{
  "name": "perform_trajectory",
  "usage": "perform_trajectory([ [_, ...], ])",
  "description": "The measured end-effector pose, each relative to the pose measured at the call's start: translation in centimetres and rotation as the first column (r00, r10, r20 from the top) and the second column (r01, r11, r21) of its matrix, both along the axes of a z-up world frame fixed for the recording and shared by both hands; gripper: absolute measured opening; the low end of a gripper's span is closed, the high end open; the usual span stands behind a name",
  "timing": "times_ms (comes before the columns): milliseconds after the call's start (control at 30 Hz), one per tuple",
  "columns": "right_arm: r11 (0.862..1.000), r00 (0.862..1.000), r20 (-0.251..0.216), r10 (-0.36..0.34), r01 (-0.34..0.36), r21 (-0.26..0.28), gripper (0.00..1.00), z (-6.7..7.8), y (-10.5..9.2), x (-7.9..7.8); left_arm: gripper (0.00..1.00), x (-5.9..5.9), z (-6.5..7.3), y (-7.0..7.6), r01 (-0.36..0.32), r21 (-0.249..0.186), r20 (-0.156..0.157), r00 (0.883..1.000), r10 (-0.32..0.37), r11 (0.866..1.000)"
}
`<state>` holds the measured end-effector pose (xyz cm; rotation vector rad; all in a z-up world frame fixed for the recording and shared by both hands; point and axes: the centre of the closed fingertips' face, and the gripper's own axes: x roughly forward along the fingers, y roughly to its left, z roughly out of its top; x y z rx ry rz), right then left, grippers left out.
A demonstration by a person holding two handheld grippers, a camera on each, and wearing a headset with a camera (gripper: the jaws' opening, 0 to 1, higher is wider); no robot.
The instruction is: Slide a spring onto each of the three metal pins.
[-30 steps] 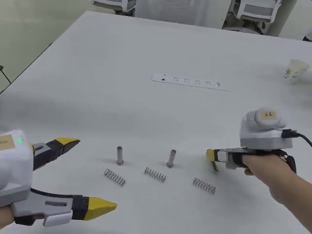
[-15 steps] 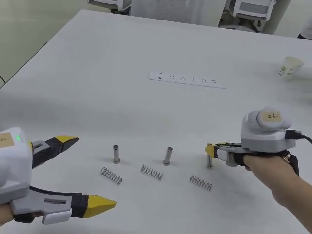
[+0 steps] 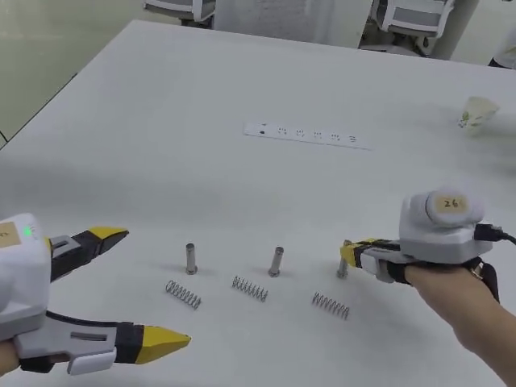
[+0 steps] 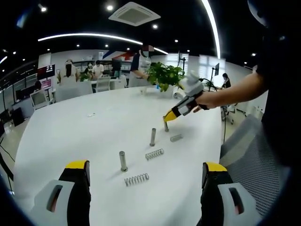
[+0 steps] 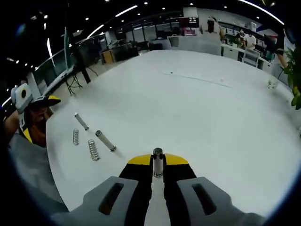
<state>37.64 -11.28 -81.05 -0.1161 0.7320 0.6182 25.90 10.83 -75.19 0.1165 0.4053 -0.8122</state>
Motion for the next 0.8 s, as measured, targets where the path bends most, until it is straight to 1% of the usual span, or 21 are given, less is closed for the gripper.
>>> perform_trajectory([
  [100, 0.999, 0.999, 0.023, 0.031, -0.031, -0.029, 0.05, 0.0, -0.1, -0.3, 0.97, 0.0, 0.0, 0.0, 0.0, 0.0, 0.0, 1.0, 0.0, 1.0],
  [233, 0.998, 0.999, 0.029, 0.04, -0.039, -0.044, 0.05, -0.1, -0.3, -0.5, 0.97, 0.0, 0.0, -0.1, 0.003, 0.004, -0.001, 1.0, -0.003, 1.0],
  [500, 0.998, 0.999, 0.025, 0.044, -0.042, -0.052, 0.06, -0.1, -0.7, -1.1, 0.96, 0.1, 0.0, -0.4, 0.012, 0.007, -0.001, 1.0, -0.012, 1.0],
  [633, 0.995, 0.997, 0.035, 0.071, -0.068, -0.078, 0.06, -0.2, -0.6, -1.3, 0.96, 0.1, 0.2, -0.6, 0.017, 0.003, 0.002, 1.0, -0.017, 1.0],
  [733, 0.995, 0.997, 0.033, 0.069, -0.067, -0.075, 0.06, -0.2, -0.6, -1.4, 0.97, 0.2, 0.2, -0.5, 0.015, 0.008, 0.005, 1.0, -0.015, 1.0],
  [800, 0.995, 0.997, 0.032, 0.065, -0.062, -0.071, 0.06, -0.2, -0.6, -1.4, 0.97, 0.2, 0.3, -0.4, 0.013, 0.003, 0.006, 1.0, -0.013, 1.0],
])
